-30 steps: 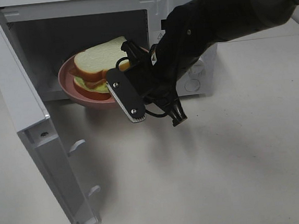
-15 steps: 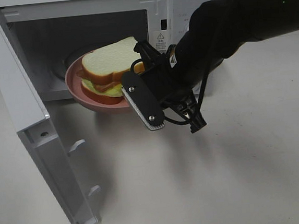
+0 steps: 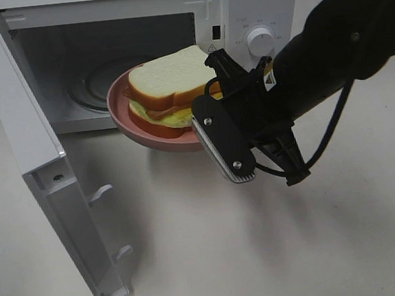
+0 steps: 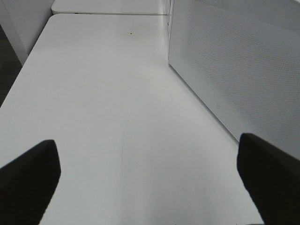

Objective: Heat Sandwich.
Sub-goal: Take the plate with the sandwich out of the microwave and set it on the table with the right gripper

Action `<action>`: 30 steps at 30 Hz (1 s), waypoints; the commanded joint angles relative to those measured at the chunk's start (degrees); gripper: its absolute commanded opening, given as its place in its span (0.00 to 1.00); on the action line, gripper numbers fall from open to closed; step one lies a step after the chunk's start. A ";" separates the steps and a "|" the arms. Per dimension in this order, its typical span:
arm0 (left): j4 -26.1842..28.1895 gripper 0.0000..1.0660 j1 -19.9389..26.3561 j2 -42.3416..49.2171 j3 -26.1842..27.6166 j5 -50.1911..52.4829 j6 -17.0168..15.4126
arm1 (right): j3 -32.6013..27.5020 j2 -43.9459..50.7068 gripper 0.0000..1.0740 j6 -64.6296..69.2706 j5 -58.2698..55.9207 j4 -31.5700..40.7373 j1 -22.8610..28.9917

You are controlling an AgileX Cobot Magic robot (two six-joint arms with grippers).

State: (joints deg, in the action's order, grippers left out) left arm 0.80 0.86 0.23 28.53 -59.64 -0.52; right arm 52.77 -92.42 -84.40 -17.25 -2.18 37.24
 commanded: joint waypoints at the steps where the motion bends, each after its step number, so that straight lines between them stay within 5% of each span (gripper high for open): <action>1: 0.00 0.91 -0.17 1.20 -0.17 0.29 -0.17 | -2.35 3.61 0.00 1.55 1.49 0.11 -0.52; 30: 0.00 0.91 -0.17 1.20 -0.17 0.29 -0.17 | -11.63 21.77 0.00 4.70 -6.13 -0.06 -0.52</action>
State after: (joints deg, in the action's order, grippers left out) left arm 0.80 0.86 0.23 28.53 -59.64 -0.52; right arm 41.20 -72.19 -80.04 -23.89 -2.18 37.07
